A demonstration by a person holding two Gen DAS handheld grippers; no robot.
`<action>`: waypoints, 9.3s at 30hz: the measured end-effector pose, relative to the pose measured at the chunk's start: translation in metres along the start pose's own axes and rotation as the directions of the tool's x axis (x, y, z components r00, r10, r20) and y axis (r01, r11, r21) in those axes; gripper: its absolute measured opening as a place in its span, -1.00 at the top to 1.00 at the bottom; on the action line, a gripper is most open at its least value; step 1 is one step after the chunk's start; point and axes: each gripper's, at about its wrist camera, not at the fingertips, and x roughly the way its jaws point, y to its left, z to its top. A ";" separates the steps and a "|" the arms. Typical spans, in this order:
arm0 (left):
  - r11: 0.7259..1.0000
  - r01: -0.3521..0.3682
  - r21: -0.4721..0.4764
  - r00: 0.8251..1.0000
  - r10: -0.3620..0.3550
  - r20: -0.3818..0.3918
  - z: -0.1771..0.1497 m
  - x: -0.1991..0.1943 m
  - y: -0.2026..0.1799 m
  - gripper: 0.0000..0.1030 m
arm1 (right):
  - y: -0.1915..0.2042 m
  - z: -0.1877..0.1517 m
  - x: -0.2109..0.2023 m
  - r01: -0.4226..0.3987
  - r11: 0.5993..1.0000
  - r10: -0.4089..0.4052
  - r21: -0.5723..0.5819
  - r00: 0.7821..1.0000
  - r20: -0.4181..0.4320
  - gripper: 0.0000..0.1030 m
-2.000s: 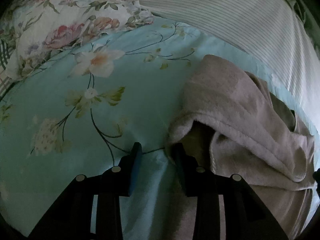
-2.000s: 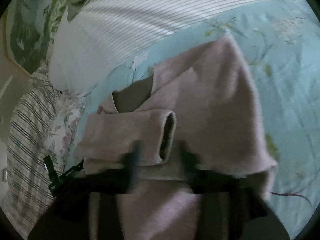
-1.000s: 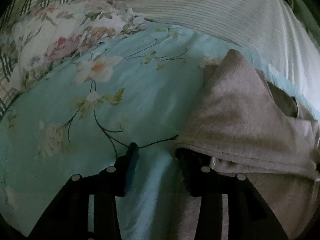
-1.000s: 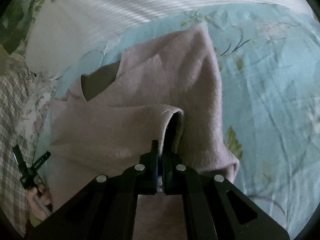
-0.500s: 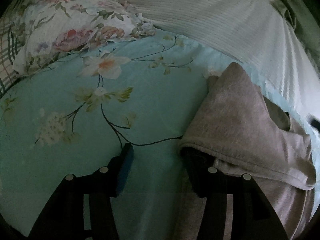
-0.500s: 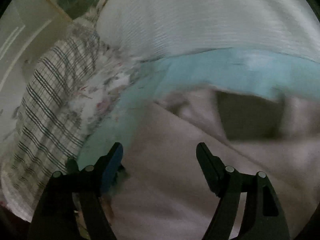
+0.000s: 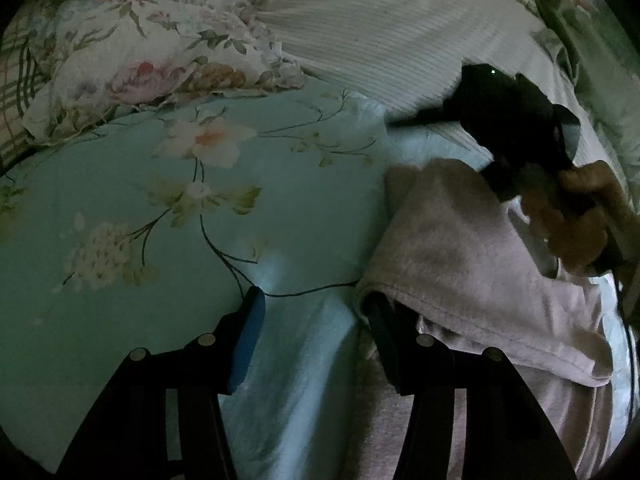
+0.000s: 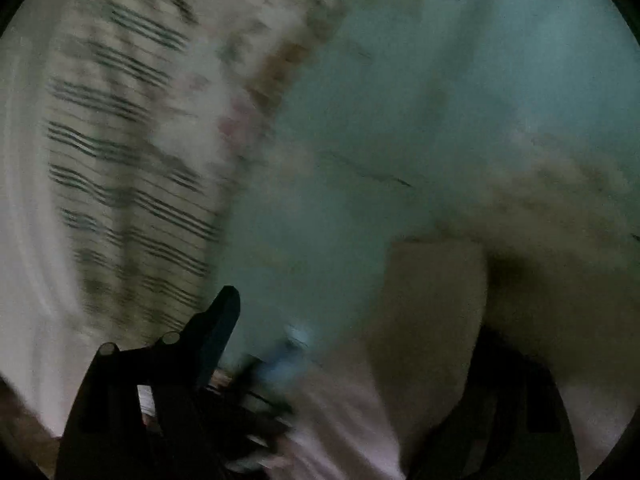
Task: Fold small clothes
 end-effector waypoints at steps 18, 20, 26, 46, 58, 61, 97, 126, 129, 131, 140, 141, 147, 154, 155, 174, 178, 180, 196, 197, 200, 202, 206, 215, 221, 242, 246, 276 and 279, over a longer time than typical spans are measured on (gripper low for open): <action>0.997 0.072 -0.031 0.979 -0.076 -0.187 0.024 0.020 0.004 -0.12 | 0.010 -0.030 -0.001 0.163 0.987 -0.163 -0.005 0.984 -0.077 -0.64; 0.997 0.079 0.024 0.977 -0.072 -0.200 0.029 0.029 -0.006 0.27 | 0.008 -0.028 0.002 0.107 0.994 -0.107 0.008 0.993 -0.058 -0.64; 0.986 0.080 0.149 0.983 -0.053 -0.174 0.022 0.017 -0.032 0.93 | -0.010 -0.031 -0.041 -0.210 0.976 0.170 0.066 0.912 0.374 -0.64; 0.988 0.091 0.122 0.982 -0.069 -0.174 0.057 -0.011 -0.020 -0.03 | -0.023 -0.319 -0.283 0.515 0.721 -0.690 0.463 0.480 0.542 -0.18; 0.990 0.047 0.132 0.965 -0.011 -0.263 0.057 0.026 -0.033 -0.09 | -0.038 -0.323 -0.276 0.611 0.657 -0.746 0.440 0.446 0.494 0.95; 0.987 0.050 0.154 0.965 -0.007 -0.263 0.056 0.024 -0.038 -0.11 | -0.008 -0.335 -0.304 0.608 0.648 -0.735 0.460 0.340 0.586 0.95; 0.976 0.061 0.208 0.957 0.002 -0.291 -0.006 -0.026 -0.046 -0.48 | -0.064 -0.373 -0.284 0.557 0.597 -0.802 0.577 0.396 0.447 0.86; 0.892 0.303 0.335 0.872 -0.117 -0.476 -0.177 -0.197 0.002 -0.77 | 0.030 -0.652 -0.209 0.409 0.874 -0.485 0.262 0.721 0.495 -0.15; 0.891 0.343 0.297 0.847 -0.156 -0.509 -0.191 -0.208 0.016 -0.77 | 0.030 -0.665 -0.195 0.419 0.874 -0.487 0.247 0.744 0.458 -0.15; 0.898 0.342 0.277 0.838 -0.159 -0.522 -0.198 -0.208 0.026 -0.74 | 0.027 -0.669 -0.188 0.421 0.871 -0.491 0.254 0.747 0.447 -0.15; 0.891 0.430 0.147 0.776 -0.282 -0.563 -0.202 -0.196 0.045 -0.32 | 0.024 -0.656 -0.175 0.375 0.904 -0.426 0.205 0.762 0.487 0.08; 0.885 0.443 0.144 0.771 -0.294 -0.566 -0.203 -0.197 0.048 -0.10 | 0.024 -0.656 -0.173 0.374 0.905 -0.425 0.202 0.767 0.481 0.14; 0.881 0.455 0.133 0.762 -0.307 -0.570 -0.199 -0.192 0.057 0.89 | 0.023 -0.655 -0.166 0.390 0.896 -0.444 0.214 0.764 0.468 0.69; 0.868 0.477 0.134 0.788 -0.355 -0.503 -0.181 -0.218 0.049 0.92 | 0.051 -0.655 -0.183 0.289 0.946 -0.321 0.149 0.751 0.578 0.78; 0.864 0.488 0.127 0.788 -0.374 -0.489 -0.175 -0.223 0.049 0.92 | 0.053 -0.654 -0.188 0.274 0.952 -0.302 0.139 0.745 0.595 0.79; 0.887 0.448 0.111 0.893 -0.438 -0.104 0.001 -0.196 -0.026 0.93 | 0.059 -0.524 -0.309 0.283 0.949 -0.268 0.139 0.493 0.828 0.84; 0.905 0.400 0.143 0.917 -0.396 -0.057 0.041 -0.161 -0.051 0.93 | 0.035 -0.469 -0.334 0.328 0.917 -0.365 0.229 0.451 0.815 0.84; 0.917 0.369 0.151 0.929 -0.366 -0.047 0.060 -0.137 -0.066 0.93 | 0.024 -0.439 -0.343 0.354 0.899 -0.403 0.258 0.437 0.804 0.84; 0.973 0.162 0.164 0.973 -0.130 -0.188 0.093 0.068 -0.105 0.90 | -0.100 -0.329 -0.348 0.396 0.759 -0.650 0.516 0.482 0.587 0.84; 0.974 0.154 0.168 0.972 -0.118 -0.205 0.090 0.077 -0.105 0.88 | -0.102 -0.332 -0.349 0.375 0.767 -0.641 0.521 0.487 0.593 0.84; 0.974 0.150 0.168 0.969 -0.112 -0.220 0.084 0.078 -0.101 0.78 | -0.091 -0.349 -0.358 0.339 0.782 -0.623 0.523 0.469 0.627 0.77; 0.972 0.163 0.168 0.969 -0.126 -0.213 0.079 0.062 -0.097 0.34 | -0.074 -0.362 -0.362 0.364 0.764 -0.645 0.533 0.410 0.644 0.49; 0.955 0.223 0.196 0.961 -0.182 -0.207 0.057 0.020 -0.102 0.14 | -0.033 -0.377 -0.347 0.438 0.769 -0.624 0.466 0.356 0.695 0.13; 0.888 0.285 0.362 0.923 -0.152 -0.353 -0.004 0.031 -0.172 0.05 | -0.045 -0.308 -0.240 0.649 0.734 -0.661 0.202 0.613 0.432 0.18; 0.902 0.196 0.385 0.948 -0.073 -0.311 0.034 0.075 -0.179 -0.02 | -0.068 -0.277 -0.295 0.687 0.625 -0.755 0.370 0.413 0.509 0.18; 0.976 0.201 0.079 0.946 -0.173 -0.273 -0.021 -0.048 -0.080 -0.34 | -0.008 -0.407 -0.227 0.495 0.771 -0.630 0.401 0.500 0.595 -0.28; 0.978 0.203 0.048 0.928 -0.176 -0.328 -0.056 -0.071 -0.066 -0.35 | 0.002 -0.432 -0.193 0.468 0.797 -0.601 0.381 0.555 0.576 -0.28; 0.985 0.069 -0.161 0.966 -0.106 -0.234 -0.034 -0.013 -0.073 -0.20 | 0.017 -0.456 -0.160 0.477 0.802 -0.596 0.360 0.597 0.537 -0.47; 0.982 0.103 -0.157 0.964 -0.138 -0.229 -0.028 -0.010 -0.077 0.53 | 0.018 -0.450 -0.166 0.480 0.812 -0.580 0.334 0.596 0.555 -0.47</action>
